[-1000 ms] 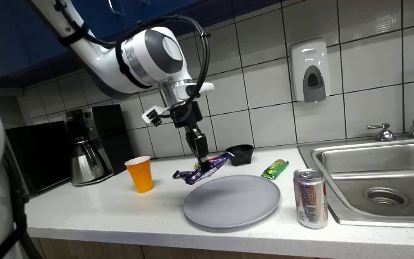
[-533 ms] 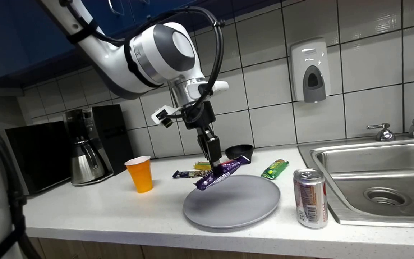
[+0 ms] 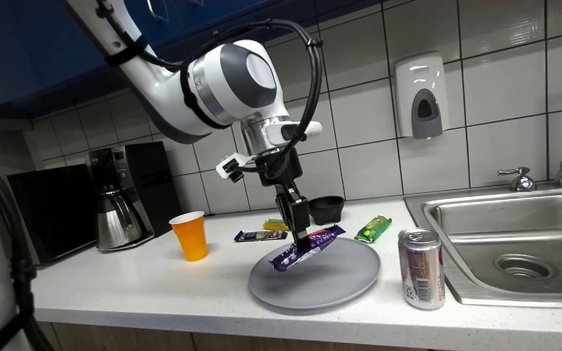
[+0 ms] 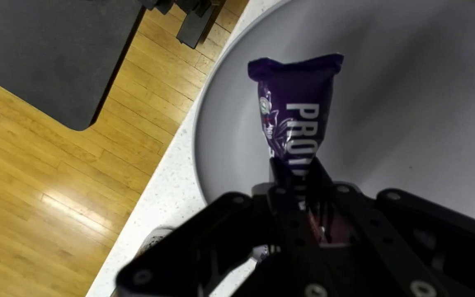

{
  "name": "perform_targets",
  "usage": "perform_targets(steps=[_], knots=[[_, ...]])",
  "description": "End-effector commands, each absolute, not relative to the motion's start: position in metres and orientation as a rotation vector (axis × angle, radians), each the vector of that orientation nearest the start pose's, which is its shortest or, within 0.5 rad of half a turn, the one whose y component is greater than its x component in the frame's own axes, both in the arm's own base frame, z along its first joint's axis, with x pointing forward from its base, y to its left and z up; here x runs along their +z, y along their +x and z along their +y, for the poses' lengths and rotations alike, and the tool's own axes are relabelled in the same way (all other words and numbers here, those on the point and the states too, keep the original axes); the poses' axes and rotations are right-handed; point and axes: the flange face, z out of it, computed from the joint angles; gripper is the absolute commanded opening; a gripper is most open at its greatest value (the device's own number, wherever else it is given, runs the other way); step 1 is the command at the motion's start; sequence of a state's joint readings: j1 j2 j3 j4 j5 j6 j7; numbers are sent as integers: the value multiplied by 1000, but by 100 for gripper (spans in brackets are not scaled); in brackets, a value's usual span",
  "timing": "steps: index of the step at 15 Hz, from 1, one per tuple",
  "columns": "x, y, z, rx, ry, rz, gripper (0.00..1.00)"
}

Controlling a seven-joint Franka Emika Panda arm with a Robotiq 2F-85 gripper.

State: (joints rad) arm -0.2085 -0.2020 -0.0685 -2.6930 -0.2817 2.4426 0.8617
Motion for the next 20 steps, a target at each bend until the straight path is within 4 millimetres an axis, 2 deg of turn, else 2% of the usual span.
perform_targets(steps=[1,7,11,12,13,16,20], knots=[[276,382,-118,1,-3004,1422,4],[250,385,-125,12,-3016,1397,4],[244,384,-129,17,-3005,1391,4],[245,383,-129,22,-3002,1386,40],[249,382,-126,24,-3004,1369,42],[260,383,-121,15,-3033,1299,63],[285,390,-122,-38,-3070,1198,93]])
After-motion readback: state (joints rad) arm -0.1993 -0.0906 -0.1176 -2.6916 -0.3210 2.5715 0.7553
